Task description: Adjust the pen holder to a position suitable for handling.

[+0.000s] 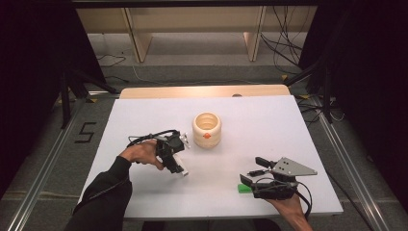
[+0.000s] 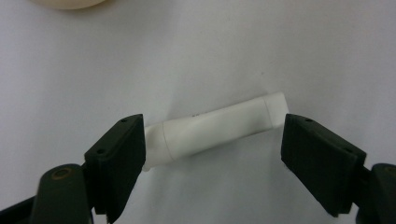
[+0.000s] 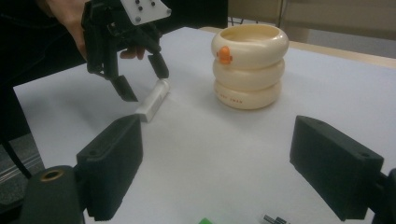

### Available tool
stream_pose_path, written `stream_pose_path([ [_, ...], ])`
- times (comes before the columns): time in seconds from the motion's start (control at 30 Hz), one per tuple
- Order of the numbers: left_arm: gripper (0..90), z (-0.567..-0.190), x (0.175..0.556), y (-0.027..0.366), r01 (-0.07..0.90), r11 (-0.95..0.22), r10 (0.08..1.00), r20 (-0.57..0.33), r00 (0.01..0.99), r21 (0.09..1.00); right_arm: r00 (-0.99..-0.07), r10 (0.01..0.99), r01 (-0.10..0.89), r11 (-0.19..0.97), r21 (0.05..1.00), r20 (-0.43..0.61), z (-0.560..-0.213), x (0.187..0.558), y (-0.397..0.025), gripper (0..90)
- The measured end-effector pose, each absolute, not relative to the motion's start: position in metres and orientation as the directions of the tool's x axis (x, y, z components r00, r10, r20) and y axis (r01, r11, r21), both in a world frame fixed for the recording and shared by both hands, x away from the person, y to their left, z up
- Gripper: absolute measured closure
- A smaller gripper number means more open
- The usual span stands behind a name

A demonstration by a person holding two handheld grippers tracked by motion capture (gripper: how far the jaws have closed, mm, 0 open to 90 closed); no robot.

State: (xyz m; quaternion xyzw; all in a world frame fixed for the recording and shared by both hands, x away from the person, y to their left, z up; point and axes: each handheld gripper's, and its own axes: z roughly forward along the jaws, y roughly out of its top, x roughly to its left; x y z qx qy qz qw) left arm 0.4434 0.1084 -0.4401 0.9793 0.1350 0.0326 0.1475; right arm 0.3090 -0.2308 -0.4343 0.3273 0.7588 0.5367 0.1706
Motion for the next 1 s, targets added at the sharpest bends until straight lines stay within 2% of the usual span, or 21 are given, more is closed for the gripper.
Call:
stream_pose_path([
  [0.73, 24.8, -0.4465, 0.4453, 0.1005, 0.168, -0.955, 0.19, 0.068, 0.979, 0.243, -0.73, 0.676, 0.323, 0.212, 0.922, 0.1, -0.4355, 0.3096, -0.2293, 18.1],
  [1.0, 25.2, -0.4478, 0.4451, 0.0994, 0.147, -0.96, 0.165, 0.055, 0.985, 0.24, -0.732, 0.673, 0.325, 0.213, 0.921, 0.103, -0.4359, 0.3103, -0.2293, 18.1],
])
